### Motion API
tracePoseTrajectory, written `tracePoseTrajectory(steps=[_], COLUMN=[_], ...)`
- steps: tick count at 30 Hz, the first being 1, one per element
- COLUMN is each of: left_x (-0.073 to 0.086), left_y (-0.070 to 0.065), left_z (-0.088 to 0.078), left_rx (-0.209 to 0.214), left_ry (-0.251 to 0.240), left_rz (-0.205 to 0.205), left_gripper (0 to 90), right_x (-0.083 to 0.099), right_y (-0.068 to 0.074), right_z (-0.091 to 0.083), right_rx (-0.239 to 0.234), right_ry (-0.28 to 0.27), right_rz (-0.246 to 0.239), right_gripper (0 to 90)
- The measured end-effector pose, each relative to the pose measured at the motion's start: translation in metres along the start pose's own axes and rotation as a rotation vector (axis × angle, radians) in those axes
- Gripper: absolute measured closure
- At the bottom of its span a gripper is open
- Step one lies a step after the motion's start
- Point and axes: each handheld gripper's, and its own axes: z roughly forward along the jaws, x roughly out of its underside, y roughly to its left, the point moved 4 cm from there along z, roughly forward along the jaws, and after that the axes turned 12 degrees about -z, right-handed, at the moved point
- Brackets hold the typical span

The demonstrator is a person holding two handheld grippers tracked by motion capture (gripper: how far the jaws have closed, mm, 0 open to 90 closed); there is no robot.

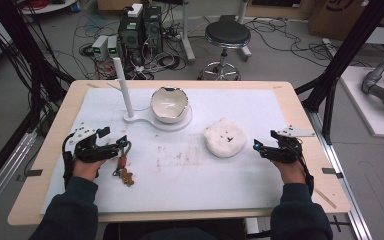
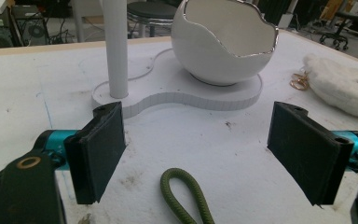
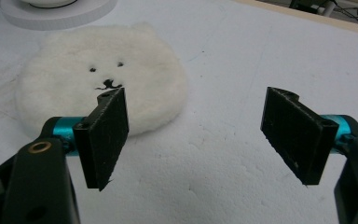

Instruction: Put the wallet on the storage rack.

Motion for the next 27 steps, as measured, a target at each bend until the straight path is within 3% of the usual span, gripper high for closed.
tracePoseTrajectory(steps=[11, 21, 27], left_x=[0.002, 0.003, 0.004], left_y=[-0.001, -0.006, -0.005], left_z=[0.002, 0.001, 0.001], left_rx=[-0.003, 0.018, 0.024], left_ry=[0.009, 0.015, 0.021], left_rz=[-0.005, 0.005, -0.001], left_gripper=[19.1, 20.1, 20.1], right_x=[0.000, -0.005, -0.013], right_y=[0.002, 0.016, 0.020], right_z=[0.006, 0.021, 0.028], right_rx=[-0.022, -0.057, -0.074], right_ry=[0.011, 0.043, 0.031], right_rz=[0.007, -0.020, -0.005], right_gripper=[23.5, 23.5, 23.5])
